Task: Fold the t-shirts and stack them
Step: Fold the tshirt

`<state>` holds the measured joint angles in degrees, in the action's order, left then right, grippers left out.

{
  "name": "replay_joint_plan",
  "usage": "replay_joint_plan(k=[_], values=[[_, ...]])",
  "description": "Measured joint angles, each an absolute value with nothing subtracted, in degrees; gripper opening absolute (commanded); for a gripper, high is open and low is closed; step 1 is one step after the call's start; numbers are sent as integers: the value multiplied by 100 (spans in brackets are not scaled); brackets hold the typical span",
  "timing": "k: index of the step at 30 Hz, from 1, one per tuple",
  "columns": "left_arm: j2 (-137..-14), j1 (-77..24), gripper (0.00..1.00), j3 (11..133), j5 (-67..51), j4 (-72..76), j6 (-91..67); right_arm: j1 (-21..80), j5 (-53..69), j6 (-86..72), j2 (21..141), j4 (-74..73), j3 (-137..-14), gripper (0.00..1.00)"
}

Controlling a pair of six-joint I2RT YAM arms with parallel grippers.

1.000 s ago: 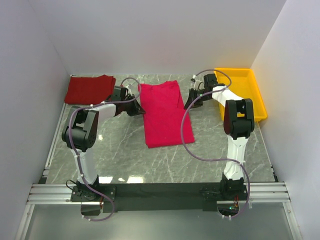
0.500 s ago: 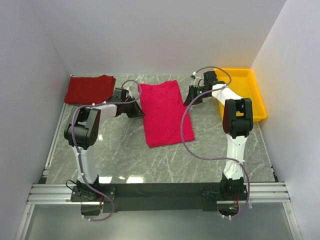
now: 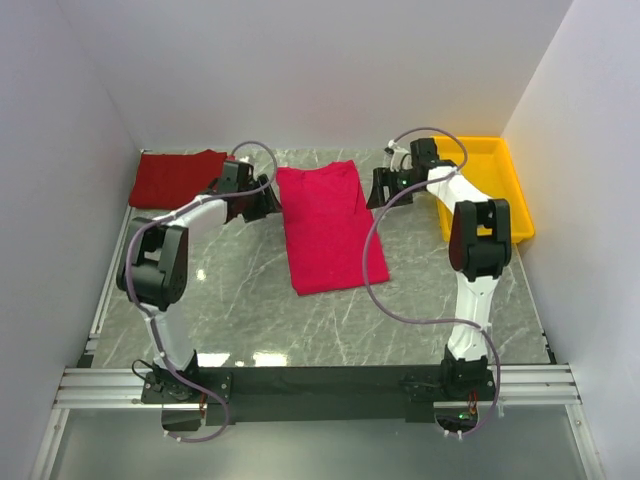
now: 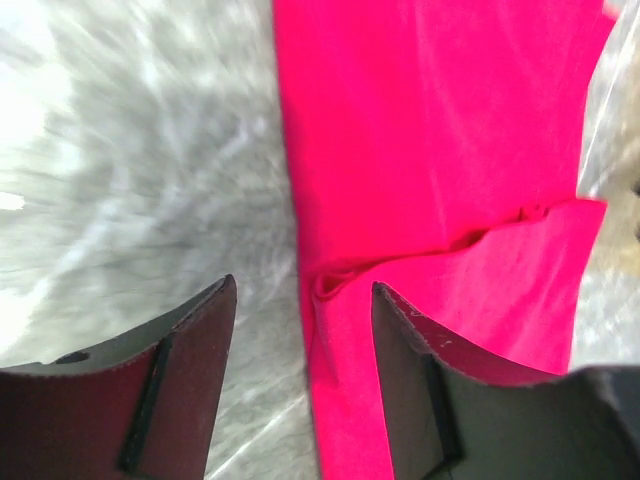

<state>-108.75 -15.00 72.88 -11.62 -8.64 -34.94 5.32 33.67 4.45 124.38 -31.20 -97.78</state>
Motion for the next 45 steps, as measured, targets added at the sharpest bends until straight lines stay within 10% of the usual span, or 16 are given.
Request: replay_joint_plan(k=[8,26,45], values=[[-9126,-1496,97,6565,-303,-1039,-3129,521,3365,1514,10567,-2860,-8499,93],[-5881,-3489,72,1975,-1352,154,-5843,349,4460,5496,8318,-4495,-5618,99],[-7498,-3948,52,2410,16,910,-7693,399,4136,5166,7918,-3686,-5011,99]])
